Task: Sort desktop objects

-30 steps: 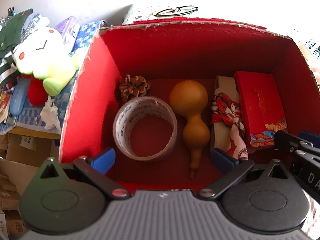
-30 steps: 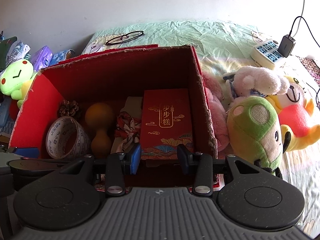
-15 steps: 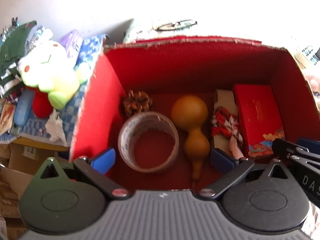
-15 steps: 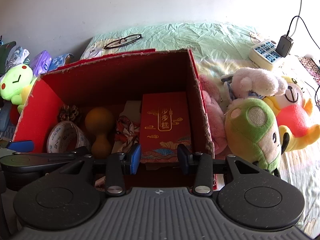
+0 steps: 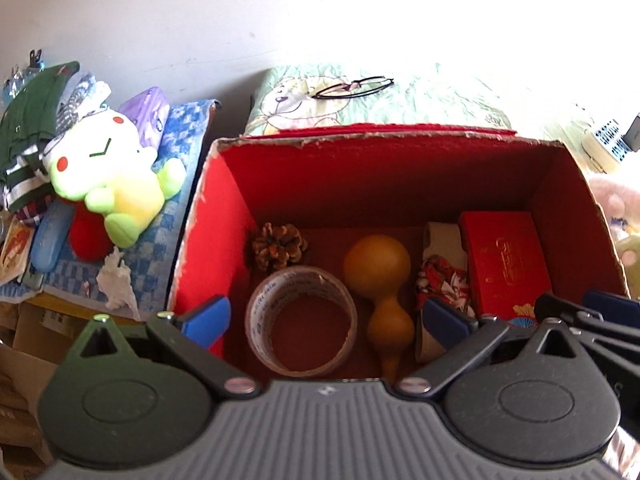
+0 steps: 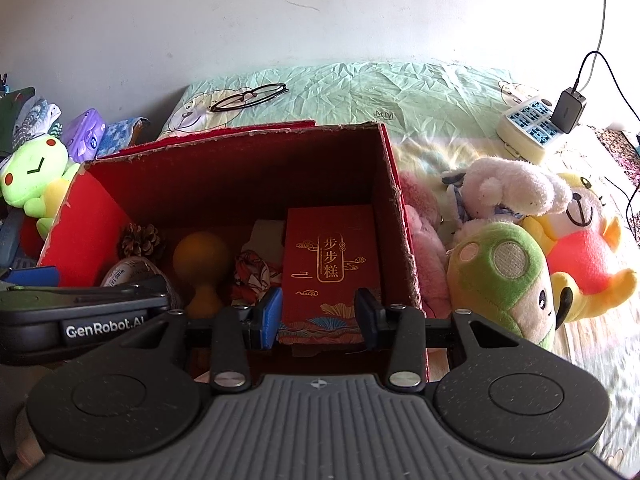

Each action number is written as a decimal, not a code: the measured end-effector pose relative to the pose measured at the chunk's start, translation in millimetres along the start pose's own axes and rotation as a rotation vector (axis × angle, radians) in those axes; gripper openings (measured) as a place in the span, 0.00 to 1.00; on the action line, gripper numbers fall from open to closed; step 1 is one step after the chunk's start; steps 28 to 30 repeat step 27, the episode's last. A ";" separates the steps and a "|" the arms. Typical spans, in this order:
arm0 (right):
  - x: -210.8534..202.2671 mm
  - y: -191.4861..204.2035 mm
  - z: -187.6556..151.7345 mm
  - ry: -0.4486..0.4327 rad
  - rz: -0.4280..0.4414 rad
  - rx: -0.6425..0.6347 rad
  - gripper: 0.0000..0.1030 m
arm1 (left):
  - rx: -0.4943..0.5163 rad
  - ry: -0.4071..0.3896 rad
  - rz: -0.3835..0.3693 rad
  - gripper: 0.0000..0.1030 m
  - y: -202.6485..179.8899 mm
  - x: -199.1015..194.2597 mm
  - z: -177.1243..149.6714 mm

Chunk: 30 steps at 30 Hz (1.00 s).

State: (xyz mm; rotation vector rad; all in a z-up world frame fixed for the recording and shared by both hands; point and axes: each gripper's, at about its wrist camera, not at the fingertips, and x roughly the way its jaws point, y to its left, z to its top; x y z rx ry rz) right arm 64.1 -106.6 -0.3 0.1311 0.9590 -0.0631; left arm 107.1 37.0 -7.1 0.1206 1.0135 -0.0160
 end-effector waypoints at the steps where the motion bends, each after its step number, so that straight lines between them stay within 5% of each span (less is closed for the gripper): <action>1: -0.2 0.2 0.2 -0.003 -0.002 -0.002 0.41 | 0.002 -0.003 0.007 0.99 -0.4 0.0 0.3; 30: 0.1 1.2 -2.4 -0.016 -0.014 -0.008 0.41 | -0.024 -0.030 -0.002 0.98 3.9 -3.6 -3.2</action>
